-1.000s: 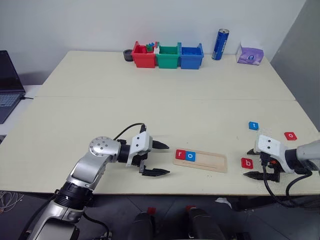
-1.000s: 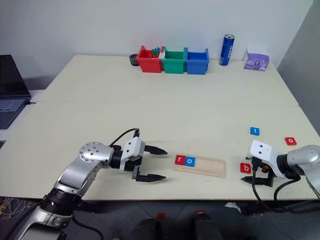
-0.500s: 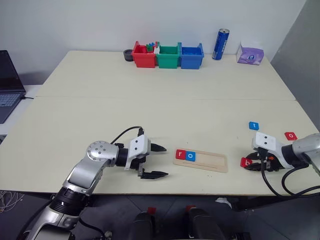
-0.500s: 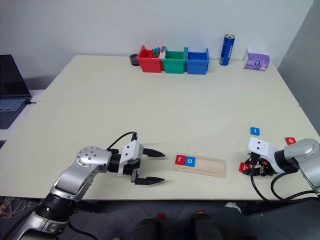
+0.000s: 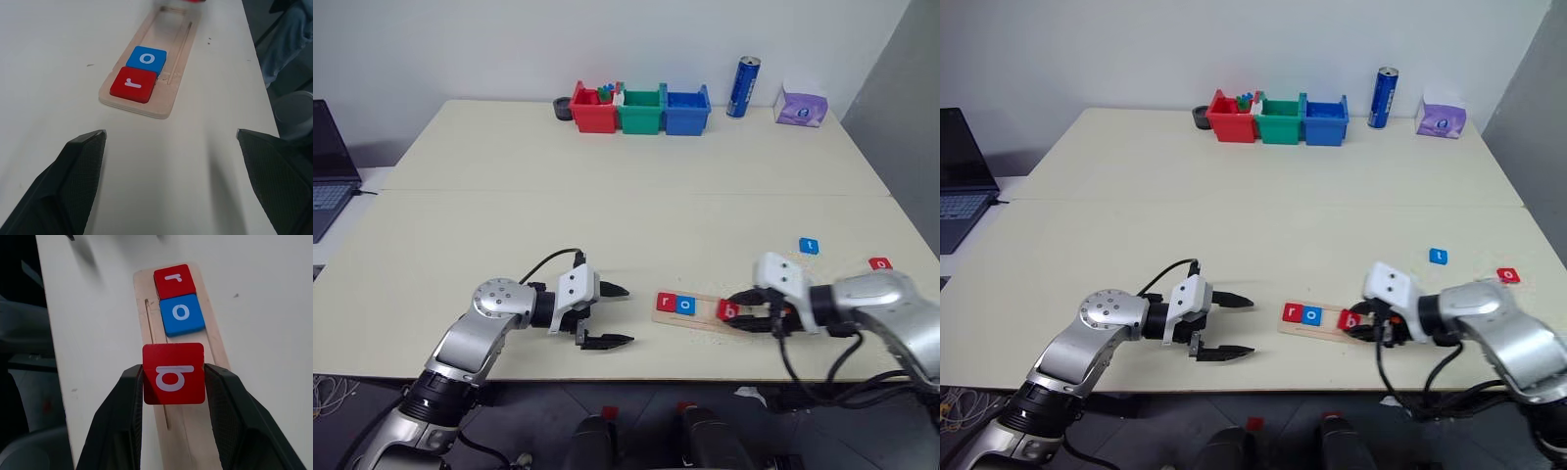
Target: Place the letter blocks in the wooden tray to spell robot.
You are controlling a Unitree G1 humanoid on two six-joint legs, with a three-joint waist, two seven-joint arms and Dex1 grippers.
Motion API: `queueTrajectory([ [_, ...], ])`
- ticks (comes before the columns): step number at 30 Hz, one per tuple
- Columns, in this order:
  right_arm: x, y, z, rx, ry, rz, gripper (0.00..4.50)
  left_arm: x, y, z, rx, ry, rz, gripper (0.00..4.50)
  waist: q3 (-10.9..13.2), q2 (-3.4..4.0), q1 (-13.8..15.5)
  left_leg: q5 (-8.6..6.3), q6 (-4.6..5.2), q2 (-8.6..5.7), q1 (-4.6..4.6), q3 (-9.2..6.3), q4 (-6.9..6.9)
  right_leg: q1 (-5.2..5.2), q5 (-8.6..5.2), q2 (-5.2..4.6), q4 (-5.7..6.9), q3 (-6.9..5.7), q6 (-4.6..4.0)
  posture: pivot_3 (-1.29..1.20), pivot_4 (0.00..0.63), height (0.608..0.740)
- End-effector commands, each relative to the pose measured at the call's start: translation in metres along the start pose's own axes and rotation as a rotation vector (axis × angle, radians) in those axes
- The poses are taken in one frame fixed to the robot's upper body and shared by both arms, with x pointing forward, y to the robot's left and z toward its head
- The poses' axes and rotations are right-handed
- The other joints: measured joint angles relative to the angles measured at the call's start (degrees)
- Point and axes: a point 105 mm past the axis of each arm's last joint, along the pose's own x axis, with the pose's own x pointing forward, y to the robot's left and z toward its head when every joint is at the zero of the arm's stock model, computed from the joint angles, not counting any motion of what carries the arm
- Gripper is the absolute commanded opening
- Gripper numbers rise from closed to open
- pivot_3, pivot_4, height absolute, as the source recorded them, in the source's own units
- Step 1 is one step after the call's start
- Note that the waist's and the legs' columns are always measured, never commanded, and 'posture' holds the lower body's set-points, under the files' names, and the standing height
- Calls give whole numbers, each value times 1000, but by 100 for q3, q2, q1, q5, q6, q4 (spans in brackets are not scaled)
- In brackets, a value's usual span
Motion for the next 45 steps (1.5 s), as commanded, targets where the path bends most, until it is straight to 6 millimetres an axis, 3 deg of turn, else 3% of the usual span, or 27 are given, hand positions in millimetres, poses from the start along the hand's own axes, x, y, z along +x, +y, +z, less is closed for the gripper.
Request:
queueTrajectory([
  [1,2,-8,7,-47,1,-31,1463,-4,2,11,44,-15,8,4500,0,0,2,0,0,0,-2,0,0,-1,0,0,0,-1,0,0,150,740],
  [21,18,-12,9,-88,30,19,1463,-5,3,11,51,-12,24,4500,0,0,2,0,0,3,-3,-2,-1,-2,0,1,0,-6,-1,0,150,740],
  [22,18,-11,9,-91,30,21,2179,-5,3,11,51,-12,24,4500,0,0,2,0,0,2,-3,-3,-2,-2,0,0,0,-6,-1,0,150,740],
  [29,11,-15,18,-109,13,-2,4461,-5,2,10,50,-9,21,4500,0,0,2,0,0,2,-3,-2,-2,-2,0,0,0,-6,-1,0,150,740],
  [30,7,-16,22,-109,-2,-13,4484,-5,2,10,50,-9,20,4500,0,0,2,0,0,3,-3,-3,-1,-2,0,0,0,-6,-1,0,150,740],
  [34,-12,-12,34,-54,-82,-62,4484,-5,2,8,48,-7,29,4500,0,1,6,0,0,2,-5,-6,-2,-3,0,0,0,-6,-2,0,150,740],
  [37,-18,-6,29,-21,-108,-109,4313,-5,2,7,45,-7,33,4500,-1,-1,20,0,0,2,-9,-9,-3,-1,0,0,-2,-9,-1,0,150,740],
  [39,-17,1,25,-16,-125,-130,3913,-4,1,7,43,-9,32,4500,-1,-1,23,0,0,2,-11,-9,-4,-2,0,-1,-2,-9,-1,0,150,740],
  [45,-6,32,19,15,-164,-102,1792,-3,1,6,42,-11,27,4500,-1,-1,0,0,0,2,-8,-6,-2,-3,-1,1,0,-7,-1,0,150,740],
])
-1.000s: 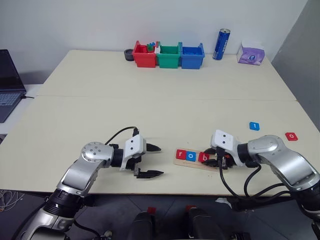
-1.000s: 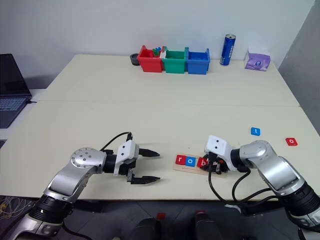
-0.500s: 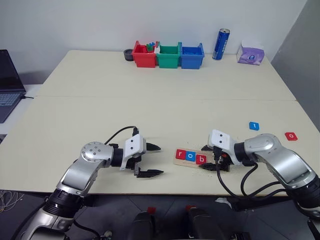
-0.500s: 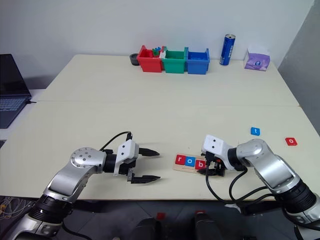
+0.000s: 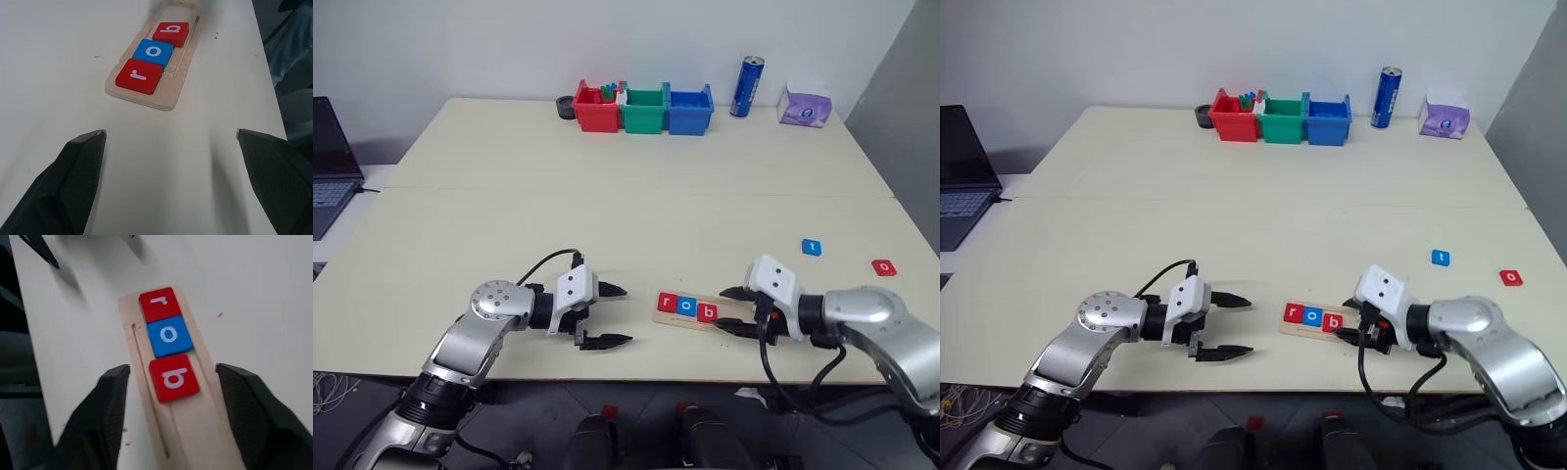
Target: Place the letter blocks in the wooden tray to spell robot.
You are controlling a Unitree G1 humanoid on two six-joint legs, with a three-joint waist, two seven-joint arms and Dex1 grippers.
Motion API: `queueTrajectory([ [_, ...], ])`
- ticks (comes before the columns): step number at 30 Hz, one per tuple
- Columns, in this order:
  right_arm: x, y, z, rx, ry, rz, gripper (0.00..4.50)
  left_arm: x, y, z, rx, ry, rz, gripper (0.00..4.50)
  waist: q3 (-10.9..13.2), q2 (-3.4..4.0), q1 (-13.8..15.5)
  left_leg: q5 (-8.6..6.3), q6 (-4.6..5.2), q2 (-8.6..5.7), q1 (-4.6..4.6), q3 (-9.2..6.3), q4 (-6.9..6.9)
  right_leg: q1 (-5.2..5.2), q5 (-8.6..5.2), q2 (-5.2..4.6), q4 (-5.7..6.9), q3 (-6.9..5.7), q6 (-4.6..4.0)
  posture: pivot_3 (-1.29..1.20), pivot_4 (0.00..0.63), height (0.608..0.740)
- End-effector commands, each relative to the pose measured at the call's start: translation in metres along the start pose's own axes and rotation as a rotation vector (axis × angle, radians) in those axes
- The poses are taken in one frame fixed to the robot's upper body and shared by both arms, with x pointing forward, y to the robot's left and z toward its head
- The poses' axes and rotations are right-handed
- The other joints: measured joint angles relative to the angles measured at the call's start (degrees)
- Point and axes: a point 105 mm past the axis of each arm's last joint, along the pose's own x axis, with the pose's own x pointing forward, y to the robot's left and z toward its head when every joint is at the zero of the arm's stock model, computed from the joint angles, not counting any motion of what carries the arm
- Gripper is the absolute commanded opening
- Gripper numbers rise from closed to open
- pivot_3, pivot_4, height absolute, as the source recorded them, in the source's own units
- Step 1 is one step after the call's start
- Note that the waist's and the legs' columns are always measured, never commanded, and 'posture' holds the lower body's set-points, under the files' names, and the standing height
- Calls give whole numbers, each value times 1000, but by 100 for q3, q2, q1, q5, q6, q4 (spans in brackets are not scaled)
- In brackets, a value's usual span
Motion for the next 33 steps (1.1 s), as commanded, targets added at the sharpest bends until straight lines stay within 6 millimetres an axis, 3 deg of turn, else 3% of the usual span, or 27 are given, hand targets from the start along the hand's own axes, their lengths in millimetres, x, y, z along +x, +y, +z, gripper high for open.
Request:
queueTrajectory([
  [1,1,18,13,-25,-67,20,1430,-2,2,8,41,-18,5,4500,0,0,-8,0,0,0,2,0,-1,0,0,0,1,0,0,0,150,740],
  [5,12,29,7,-4,-55,44,12,-2,4,8,45,-18,6,4500,0,0,-7,0,0,-1,4,0,0,0,0,2,1,-1,0,0,150,740],
  [13,26,21,-8,7,15,-4,12,0,3,9,49,-21,3,4500,0,0,-5,0,0,-1,3,2,0,0,0,1,-1,0,0,0,150,740],
  [25,26,-3,-7,15,19,-65,12,-1,2,9,46,-21,7,4500,0,0,-5,0,0,-2,3,2,0,0,0,1,-1,-2,0,0,150,740],
  [33,28,-6,-4,2,16,-61,12,-1,1,9,47,-20,3,4500,0,0,-5,0,0,-1,2,2,0,0,0,2,-1,-1,0,0,150,740],
])
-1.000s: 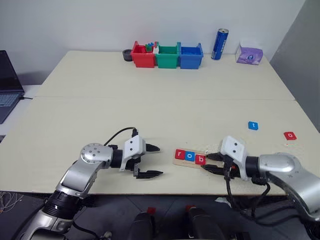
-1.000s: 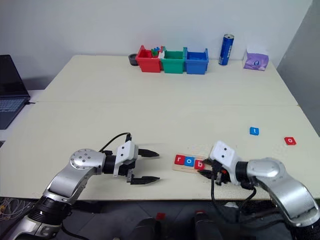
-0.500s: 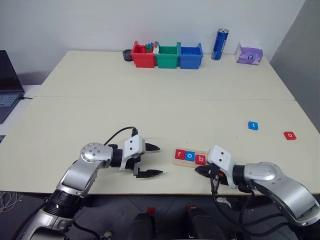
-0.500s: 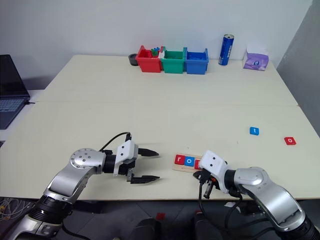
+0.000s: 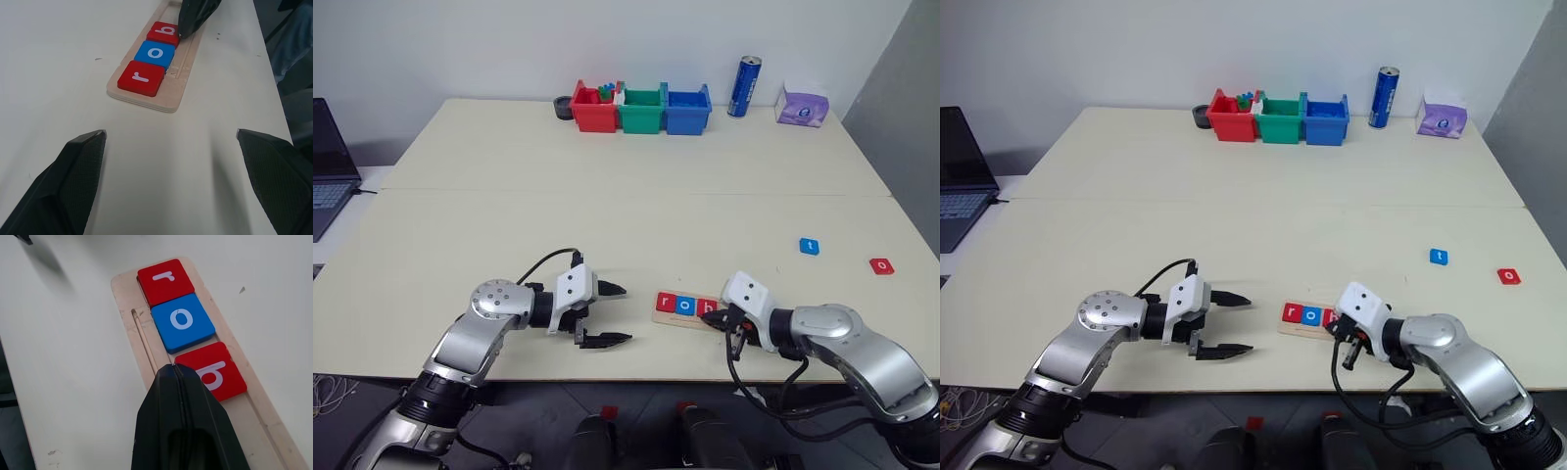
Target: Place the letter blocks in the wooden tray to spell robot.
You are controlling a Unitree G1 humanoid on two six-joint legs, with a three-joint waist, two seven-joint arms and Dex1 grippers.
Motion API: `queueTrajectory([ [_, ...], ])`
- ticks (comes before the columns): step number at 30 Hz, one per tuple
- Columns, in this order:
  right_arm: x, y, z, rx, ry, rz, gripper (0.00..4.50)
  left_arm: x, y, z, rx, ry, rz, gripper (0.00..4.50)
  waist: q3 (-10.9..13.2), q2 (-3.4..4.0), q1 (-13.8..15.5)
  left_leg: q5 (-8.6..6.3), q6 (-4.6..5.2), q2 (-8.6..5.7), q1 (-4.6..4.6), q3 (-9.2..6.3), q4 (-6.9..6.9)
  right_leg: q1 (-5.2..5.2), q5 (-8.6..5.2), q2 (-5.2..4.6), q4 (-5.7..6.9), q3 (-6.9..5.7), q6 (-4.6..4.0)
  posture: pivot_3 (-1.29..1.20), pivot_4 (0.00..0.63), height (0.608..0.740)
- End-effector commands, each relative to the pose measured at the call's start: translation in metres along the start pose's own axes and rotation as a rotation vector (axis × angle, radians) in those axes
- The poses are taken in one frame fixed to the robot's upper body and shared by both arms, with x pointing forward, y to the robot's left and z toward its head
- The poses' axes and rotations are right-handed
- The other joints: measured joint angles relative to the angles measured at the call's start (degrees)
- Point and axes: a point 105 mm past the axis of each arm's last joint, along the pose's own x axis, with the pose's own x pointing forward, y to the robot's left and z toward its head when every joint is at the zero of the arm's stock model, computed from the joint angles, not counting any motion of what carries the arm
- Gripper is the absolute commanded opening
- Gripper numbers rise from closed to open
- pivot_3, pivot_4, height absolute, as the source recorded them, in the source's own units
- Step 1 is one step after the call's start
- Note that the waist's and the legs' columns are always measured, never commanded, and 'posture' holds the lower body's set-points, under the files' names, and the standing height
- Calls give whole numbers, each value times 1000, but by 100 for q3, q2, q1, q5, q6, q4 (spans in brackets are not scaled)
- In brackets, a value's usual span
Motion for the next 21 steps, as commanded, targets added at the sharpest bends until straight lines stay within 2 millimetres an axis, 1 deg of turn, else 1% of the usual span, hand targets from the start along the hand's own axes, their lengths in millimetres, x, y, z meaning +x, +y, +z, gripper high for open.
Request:
queueTrajectory([
  [1,-2,-2,11,-31,-37,-3,12,-1,-1,10,46,-20,-4,4500,0,0,0,0,0,0,0,0,0,0,0,0,0,0,0,0,150,740],
  [4,-7,6,17,-30,-57,39,12,-1,-1,10,46,-21,-5,4500,0,0,1,0,0,0,0,0,0,0,0,0,0,0,0,0,150,740],
  [7,-19,16,19,-26,-61,94,12,0,-2,10,45,-21,-4,4500,0,0,2,0,0,1,-1,-1,0,0,0,0,0,0,0,0,150,740],
  [8,-23,19,16,-24,-48,112,12,0,-2,10,45,-21,-4,4500,0,0,4,0,0,1,-2,-2,0,0,0,-1,-1,-1,0,0,150,740],
  [11,-34,26,-3,-10,32,140,12,0,-3,10,43,-22,-5,4500,-1,-1,15,0,0,0,-3,-2,0,1,0,-2,-3,-2,1,0,150,740],
  [13,-39,24,-19,-11,99,122,12,0,-3,10,42,-23,-7,4500,0,-2,19,0,0,0,-4,-2,1,1,0,-3,-4,-3,1,0,150,740],
  [15,-43,20,-28,-23,138,100,12,1,-4,10,41,-26,-9,4500,0,-2,14,0,0,-1,-3,1,1,1,0,-3,-3,-2,1,0,150,740],
  [19,-44,5,-41,-46,191,32,12,3,-3,12,45,-28,-13,4500,0,-2,-11,0,0,-2,6,5,1,2,0,1,1,4,1,0,150,740],
  [21,-43,3,-43,-58,190,27,12,3,-3,13,48,-28,-14,4500,0,-2,-8,0,0,-3,7,6,0,2,0,3,1,2,1,0,150,740],
])
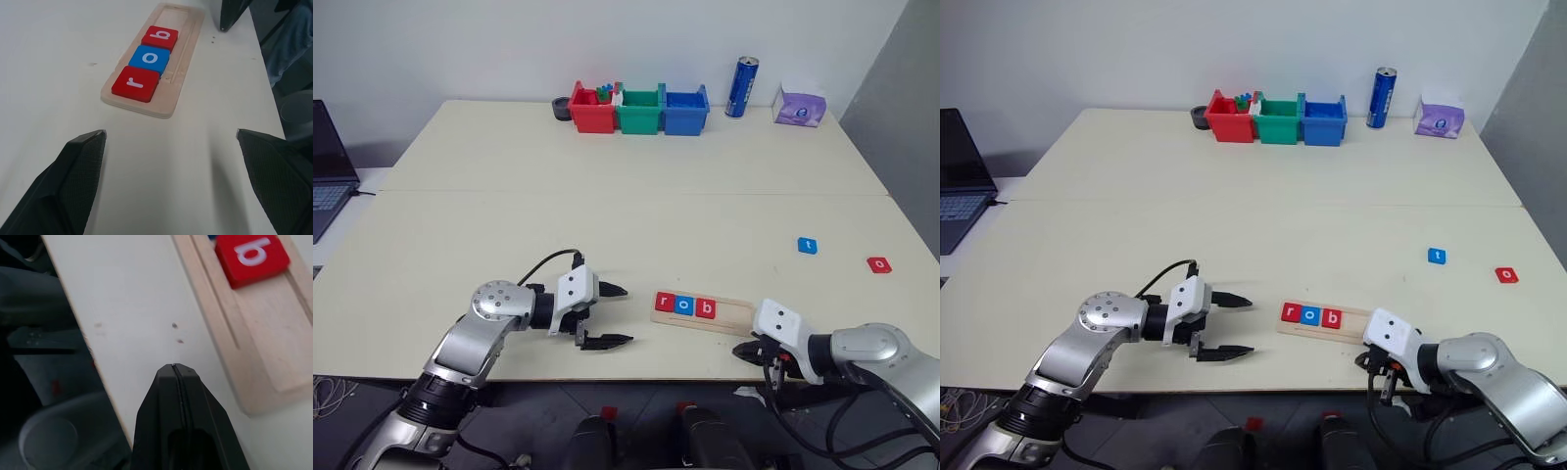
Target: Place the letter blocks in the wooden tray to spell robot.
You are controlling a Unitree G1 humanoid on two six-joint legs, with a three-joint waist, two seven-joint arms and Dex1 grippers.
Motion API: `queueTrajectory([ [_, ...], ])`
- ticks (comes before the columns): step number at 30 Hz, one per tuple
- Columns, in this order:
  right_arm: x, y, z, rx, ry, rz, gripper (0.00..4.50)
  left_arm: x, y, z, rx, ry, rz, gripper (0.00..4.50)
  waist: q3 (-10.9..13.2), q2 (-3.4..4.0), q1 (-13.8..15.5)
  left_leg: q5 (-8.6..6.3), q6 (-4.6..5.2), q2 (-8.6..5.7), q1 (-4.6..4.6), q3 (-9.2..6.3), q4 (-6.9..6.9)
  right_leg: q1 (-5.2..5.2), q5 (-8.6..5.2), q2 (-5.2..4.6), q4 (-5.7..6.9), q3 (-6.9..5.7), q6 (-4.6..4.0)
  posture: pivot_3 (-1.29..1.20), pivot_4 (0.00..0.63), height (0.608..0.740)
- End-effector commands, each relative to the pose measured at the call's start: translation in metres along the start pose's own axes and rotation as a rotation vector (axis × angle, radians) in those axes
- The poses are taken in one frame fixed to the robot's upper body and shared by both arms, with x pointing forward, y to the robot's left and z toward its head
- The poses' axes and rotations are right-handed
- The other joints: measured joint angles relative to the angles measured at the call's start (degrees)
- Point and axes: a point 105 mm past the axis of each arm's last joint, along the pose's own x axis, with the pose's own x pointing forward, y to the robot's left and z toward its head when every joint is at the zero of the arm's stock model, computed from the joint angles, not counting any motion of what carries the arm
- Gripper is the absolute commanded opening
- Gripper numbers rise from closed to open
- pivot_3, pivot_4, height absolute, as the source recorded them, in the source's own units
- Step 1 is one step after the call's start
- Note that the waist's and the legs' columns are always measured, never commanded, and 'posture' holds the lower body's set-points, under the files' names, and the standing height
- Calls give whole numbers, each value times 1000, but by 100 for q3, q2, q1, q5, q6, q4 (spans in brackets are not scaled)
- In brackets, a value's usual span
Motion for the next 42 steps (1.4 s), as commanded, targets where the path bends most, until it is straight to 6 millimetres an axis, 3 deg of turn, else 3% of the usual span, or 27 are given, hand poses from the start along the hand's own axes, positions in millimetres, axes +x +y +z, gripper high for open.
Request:
queueTrajectory([
  [1,-2,-8,1,-43,-6,-39,12,1,0,12,48,-21,-8,4500,0,0,7,0,0,1,-1,-2,0,0,0,0,-1,-1,0,0,150,740],
  [7,-1,-17,4,-45,-28,-78,12,0,0,15,54,-22,-11,4500,0,-1,9,0,0,1,-1,-1,1,1,0,-2,-1,4,0,0,150,740],
  [18,-2,-14,13,-37,-71,-60,12,1,2,19,58,-24,-9,4500,0,-1,9,0,0,1,-2,-1,1,1,0,-2,-1,2,0,0,150,740],
  [25,-28,-16,33,-17,-151,-47,12,-1,2,16,54,-20,-3,4500,0,0,13,0,0,1,-3,-2,0,1,0,-2,-1,2,0,0,150,740],
  [29,-42,-28,44,29,-234,-97,12,-2,3,15,46,-23,5,4500,0,0,14,0,0,1,-3,-1,0,1,0,-2,-2,1,0,0,150,740],
  [32,-49,-47,47,86,-300,-194,607,-2,3,14,44,-23,10,4500,0,-1,11,0,0,0,-2,-1,0,1,0,-2,-1,3,0,0,150,740],
  [38,-69,-87,34,262,-397,-450,2676,-1,5,15,42,-38,34,4500,0,-1,18,0,0,1,-7,-1,-1,1,0,-4,-3,7,0,0,150,740],
  [42,-96,-118,25,381,-461,-732,4119,3,6,21,35,-61,38,4500,0,0,17,0,0,1,-7,-1,-1,1,0,-4,-2,11,0,0,150,740],
])
